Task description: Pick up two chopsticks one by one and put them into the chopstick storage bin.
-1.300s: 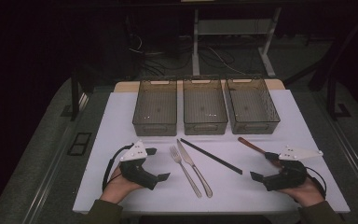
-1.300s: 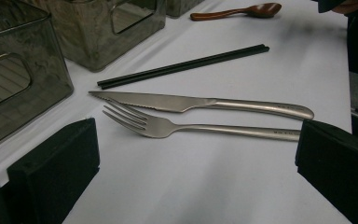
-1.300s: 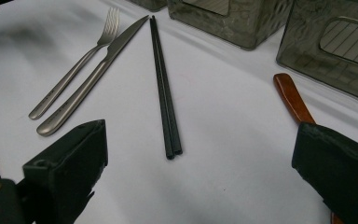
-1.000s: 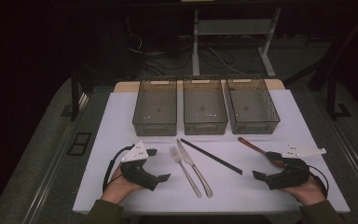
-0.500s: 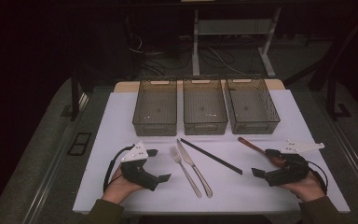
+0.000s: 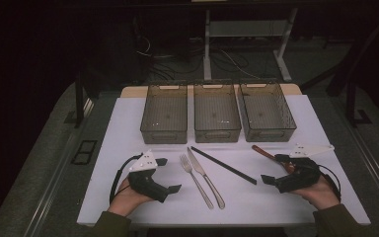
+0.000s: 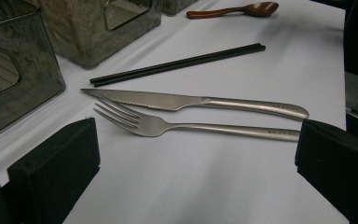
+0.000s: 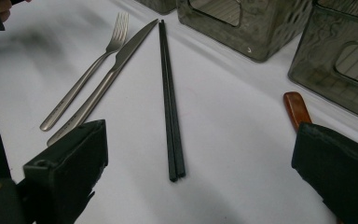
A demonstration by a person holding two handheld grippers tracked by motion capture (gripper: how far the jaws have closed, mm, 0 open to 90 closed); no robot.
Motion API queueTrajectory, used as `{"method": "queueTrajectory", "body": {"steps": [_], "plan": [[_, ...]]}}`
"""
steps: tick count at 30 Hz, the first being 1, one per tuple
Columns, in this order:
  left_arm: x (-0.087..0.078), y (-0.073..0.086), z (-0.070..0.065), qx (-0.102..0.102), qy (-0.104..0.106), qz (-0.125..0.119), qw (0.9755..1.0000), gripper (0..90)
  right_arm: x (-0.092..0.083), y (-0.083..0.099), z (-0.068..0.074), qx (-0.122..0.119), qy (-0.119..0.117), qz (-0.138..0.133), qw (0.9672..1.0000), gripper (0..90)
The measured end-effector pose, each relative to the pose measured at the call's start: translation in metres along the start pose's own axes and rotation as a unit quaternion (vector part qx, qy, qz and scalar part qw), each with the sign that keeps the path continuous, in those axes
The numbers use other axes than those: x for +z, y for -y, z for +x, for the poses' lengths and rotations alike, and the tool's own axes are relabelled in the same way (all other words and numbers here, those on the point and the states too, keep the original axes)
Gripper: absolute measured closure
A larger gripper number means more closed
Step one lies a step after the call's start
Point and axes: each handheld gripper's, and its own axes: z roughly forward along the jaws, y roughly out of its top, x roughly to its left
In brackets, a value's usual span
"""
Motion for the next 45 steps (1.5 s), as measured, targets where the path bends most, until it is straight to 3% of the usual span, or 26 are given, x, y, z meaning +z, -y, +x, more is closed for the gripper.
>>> {"method": "queueTrajectory", "body": {"steps": [45], "plan": [[0.001,0.002,0.000,-0.002,0.002,0.001,1.0000,0.0,0.055,-0.055,0.002,-0.021,-0.038,-0.007,0.9990,4.1]]}}
